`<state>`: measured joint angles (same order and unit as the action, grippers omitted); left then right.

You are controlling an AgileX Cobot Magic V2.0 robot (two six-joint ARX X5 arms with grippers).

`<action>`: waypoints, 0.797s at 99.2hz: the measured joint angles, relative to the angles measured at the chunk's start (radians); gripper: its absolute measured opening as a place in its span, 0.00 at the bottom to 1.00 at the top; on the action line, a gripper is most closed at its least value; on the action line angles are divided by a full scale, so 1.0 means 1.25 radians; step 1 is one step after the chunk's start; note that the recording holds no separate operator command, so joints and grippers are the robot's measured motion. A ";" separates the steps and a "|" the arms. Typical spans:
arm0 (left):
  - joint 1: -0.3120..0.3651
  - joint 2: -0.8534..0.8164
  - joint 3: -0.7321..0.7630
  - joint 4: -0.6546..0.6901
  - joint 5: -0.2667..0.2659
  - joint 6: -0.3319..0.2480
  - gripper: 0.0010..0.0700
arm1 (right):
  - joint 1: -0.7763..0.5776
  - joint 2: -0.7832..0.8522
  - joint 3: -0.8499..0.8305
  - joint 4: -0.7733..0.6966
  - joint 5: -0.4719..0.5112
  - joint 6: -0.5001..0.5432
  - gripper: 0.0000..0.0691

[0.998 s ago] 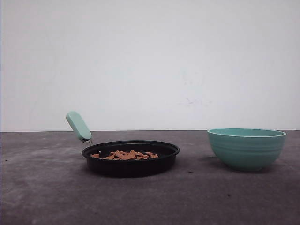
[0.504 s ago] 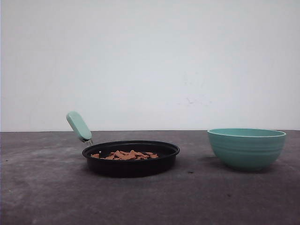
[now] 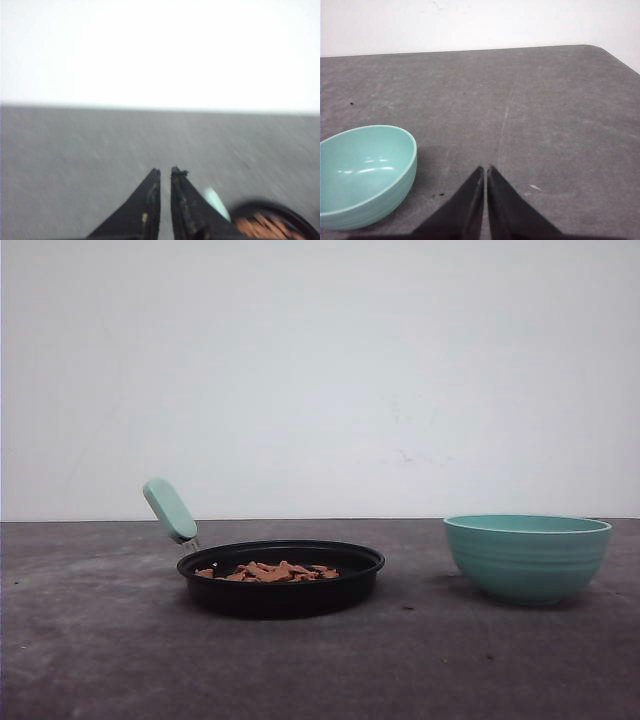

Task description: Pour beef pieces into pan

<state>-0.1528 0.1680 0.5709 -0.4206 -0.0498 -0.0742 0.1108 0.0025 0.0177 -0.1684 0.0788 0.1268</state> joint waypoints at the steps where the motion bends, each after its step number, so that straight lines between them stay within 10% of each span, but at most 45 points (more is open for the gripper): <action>1: 0.003 -0.006 -0.016 0.013 0.001 0.001 0.00 | 0.000 0.000 0.000 0.000 0.000 0.000 0.01; 28: 0.052 -0.121 -0.375 0.167 0.093 0.001 0.00 | 0.000 0.000 0.000 0.000 0.000 0.000 0.01; 79: 0.056 -0.132 -0.431 0.189 0.026 -0.011 0.00 | 0.000 0.000 0.000 0.001 0.000 0.000 0.01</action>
<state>-0.0834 0.0036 0.0326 -0.1844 -0.0174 -0.0883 0.1108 0.0025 0.0177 -0.1677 0.0788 0.1268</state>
